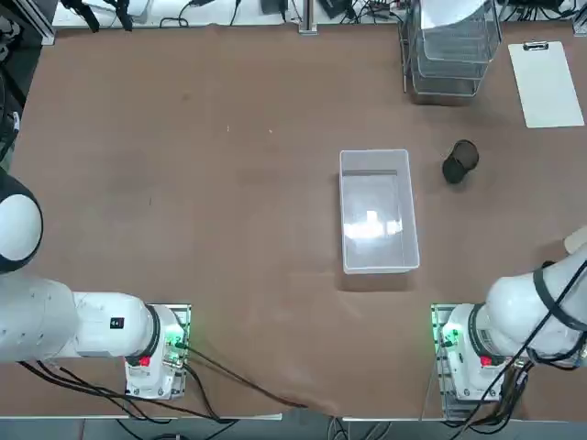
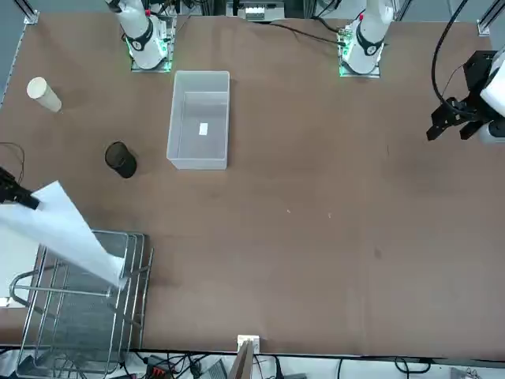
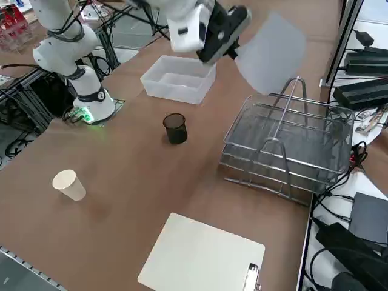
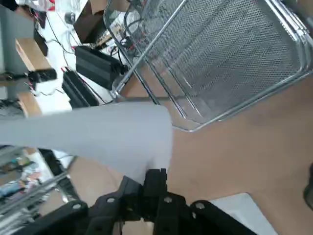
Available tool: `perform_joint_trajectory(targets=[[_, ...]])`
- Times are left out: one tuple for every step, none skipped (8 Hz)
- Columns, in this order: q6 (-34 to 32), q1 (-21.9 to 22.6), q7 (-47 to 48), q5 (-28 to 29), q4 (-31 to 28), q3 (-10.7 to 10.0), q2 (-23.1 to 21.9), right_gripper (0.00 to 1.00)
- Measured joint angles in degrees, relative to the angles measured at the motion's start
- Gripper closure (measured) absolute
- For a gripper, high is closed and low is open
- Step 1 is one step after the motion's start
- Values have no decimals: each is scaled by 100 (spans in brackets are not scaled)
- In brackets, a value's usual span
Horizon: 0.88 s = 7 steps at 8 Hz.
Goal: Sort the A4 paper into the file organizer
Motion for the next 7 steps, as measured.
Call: perform_joint_trajectory(targets=[[53,-53,31,82,-5,2,127,99],[149,-84,128,211,-40,2,241,99],[234,-117,241,375,-136,3,326,99],[287,-173,262,470,-290,2,372,99],[306,-244,280,523,-427,2,396,99],[312,-321,296,584,-550,2,410,99],[312,-377,297,624,-658,1,412,99]])
